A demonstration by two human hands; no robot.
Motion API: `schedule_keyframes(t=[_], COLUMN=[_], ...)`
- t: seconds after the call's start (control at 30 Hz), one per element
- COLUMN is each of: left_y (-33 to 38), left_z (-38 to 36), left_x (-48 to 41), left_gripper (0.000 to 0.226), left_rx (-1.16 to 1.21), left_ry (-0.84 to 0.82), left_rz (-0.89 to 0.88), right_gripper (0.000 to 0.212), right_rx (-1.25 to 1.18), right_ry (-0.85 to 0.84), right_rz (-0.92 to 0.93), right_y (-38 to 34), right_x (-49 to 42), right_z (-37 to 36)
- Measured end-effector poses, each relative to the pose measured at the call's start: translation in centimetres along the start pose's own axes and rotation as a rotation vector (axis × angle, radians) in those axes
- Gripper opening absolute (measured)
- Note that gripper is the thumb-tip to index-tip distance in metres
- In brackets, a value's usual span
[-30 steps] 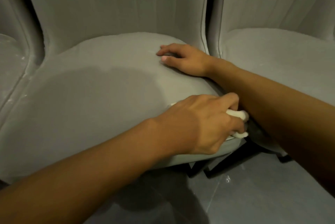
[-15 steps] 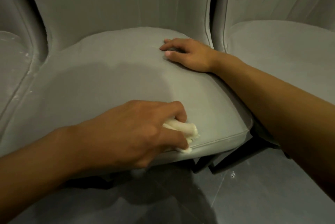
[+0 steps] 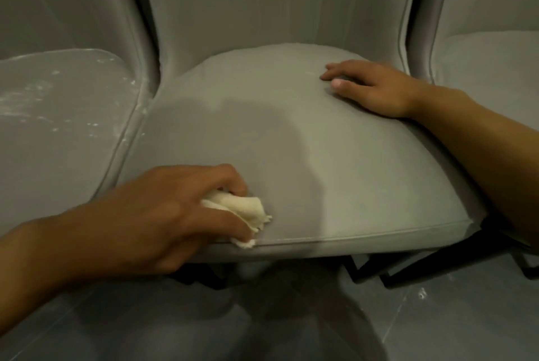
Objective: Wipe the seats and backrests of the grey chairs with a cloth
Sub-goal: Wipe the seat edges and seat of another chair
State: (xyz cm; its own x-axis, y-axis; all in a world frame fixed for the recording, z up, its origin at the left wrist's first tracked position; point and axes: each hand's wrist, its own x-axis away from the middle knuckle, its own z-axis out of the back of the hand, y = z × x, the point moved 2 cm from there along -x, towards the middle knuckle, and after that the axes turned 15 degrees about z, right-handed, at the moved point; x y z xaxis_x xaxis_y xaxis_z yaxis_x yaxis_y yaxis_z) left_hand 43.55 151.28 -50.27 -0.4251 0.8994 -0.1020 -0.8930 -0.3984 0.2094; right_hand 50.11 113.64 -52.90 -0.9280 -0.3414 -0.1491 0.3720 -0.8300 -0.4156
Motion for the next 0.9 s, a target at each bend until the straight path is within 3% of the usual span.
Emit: schedule_keyframes(t=[0.17,0.37,0.53,0.73,0.83,0.9], left_y=[-3.6,-4.3,-2.0,-5.6,-8.4,-9.8], left_z=[1.4,2.1,0.7,2.3,4.5,5.2], left_x=[4.9,5.3,4.4,8.6,9.4,8.9], left_gripper=[0.034,0.025,0.033,0.026,0.025,0.029], left_rx=[-0.053,0.112,-0.02,-0.098,-0.136,-0.17], left_ry=[0.031,0.112,0.003,0.019,0.016,0.099], left_rz=[0.098,0.238,0.114,0.161,0.291,0.414], right_gripper=[0.048,0.061,0.055,0.064,0.059,0.059], right_rx=[0.057,0.146,0.135,0.104,0.104,0.093], right_ry=[0.002,-0.038,-0.136,-0.119,-0.107,-0.092], right_rz=[-0.015,0.122,0.231,0.25,0.262,0.264], right_y=[-1.2,-7.3,-12.1,-12.1,-12.2,-12.4], right_x=[-0.5,-5.2,-8.9,-8.5,-8.6,-8.6], right_z=[0.2,-1.9,-5.6,-7.0,-7.0,-7.0])
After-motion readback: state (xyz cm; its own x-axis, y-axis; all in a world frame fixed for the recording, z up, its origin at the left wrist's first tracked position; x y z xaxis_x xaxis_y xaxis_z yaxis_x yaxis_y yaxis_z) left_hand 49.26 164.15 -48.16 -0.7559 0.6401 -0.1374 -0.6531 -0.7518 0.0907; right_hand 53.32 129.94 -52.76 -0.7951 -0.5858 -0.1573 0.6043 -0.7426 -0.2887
